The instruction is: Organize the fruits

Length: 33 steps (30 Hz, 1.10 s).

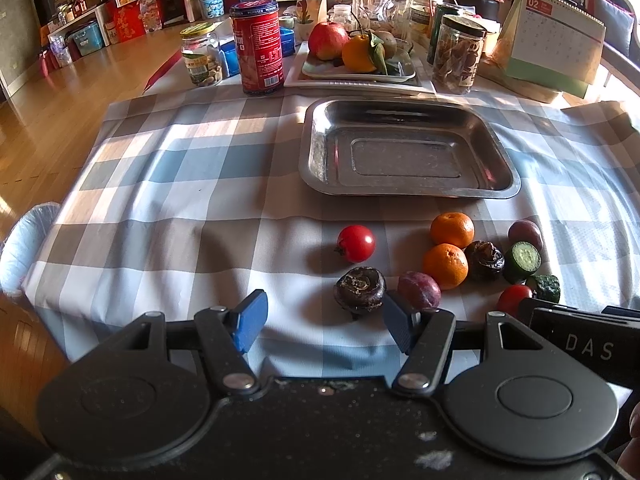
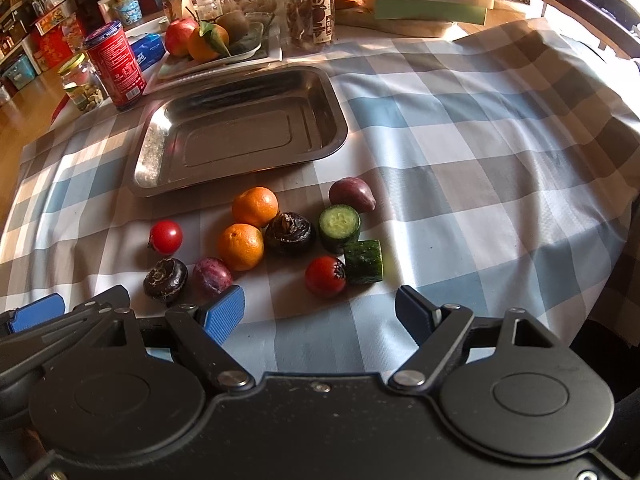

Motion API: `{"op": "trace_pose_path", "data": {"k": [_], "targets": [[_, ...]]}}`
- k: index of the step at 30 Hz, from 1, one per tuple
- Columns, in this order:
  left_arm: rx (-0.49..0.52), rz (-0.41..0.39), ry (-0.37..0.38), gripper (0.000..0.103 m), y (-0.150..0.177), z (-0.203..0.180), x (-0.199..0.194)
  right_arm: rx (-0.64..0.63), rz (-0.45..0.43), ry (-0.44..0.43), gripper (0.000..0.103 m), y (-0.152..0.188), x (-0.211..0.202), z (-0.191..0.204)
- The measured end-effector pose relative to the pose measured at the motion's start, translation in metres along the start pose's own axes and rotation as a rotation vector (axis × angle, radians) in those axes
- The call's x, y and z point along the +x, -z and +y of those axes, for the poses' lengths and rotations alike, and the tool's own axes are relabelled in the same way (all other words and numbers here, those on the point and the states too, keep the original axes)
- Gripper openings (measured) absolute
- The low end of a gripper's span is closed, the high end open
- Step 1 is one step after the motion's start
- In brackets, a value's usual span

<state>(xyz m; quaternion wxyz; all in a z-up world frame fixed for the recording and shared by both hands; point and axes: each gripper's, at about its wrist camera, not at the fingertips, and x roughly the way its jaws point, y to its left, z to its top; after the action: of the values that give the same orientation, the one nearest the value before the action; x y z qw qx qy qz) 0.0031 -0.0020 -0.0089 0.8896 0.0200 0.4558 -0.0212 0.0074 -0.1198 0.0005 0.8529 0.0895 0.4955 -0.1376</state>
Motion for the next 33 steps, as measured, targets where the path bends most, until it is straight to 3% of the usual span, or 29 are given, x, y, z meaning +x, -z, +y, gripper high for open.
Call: {"op": "trace_pose_path", "data": {"k": [9,14,18,23,25,30,33], "targets": [[-0.039,0.009,-0.016,0.065,-0.002,0.004,0.003,0.005,-0.086,-0.01,0.083,0.002,-0.005,-0.001],[-0.06,-0.005,0.027,0.065,-0.003,0.008,0.0,-0.072,-0.098,-0.086,0.083,-0.002,-0.007,0.004],[-0.057,-0.044,0.049,0.066,-0.006,0.01,-0.008,-0.1,-0.16,-0.106,0.085,-0.007,-0.019,0.008],[-0.063,-0.033,0.08,0.066,-0.015,0.016,-0.011,-0.052,-0.212,-0.27,0.088,-0.009,-0.027,-0.005],[-0.064,-0.033,0.076,0.066,-0.02,0.017,-0.012,-0.021,-0.174,-0.256,0.088,-0.016,-0.024,-0.007],[-0.067,-0.051,0.06,0.065,-0.044,0.021,-0.015,-0.077,-0.134,-0.109,0.089,-0.041,-0.016,-0.002],[-0.045,-0.059,0.056,0.065,-0.063,0.02,-0.012,-0.095,-0.064,-0.054,0.089,-0.061,0.0,-0.003]]}}
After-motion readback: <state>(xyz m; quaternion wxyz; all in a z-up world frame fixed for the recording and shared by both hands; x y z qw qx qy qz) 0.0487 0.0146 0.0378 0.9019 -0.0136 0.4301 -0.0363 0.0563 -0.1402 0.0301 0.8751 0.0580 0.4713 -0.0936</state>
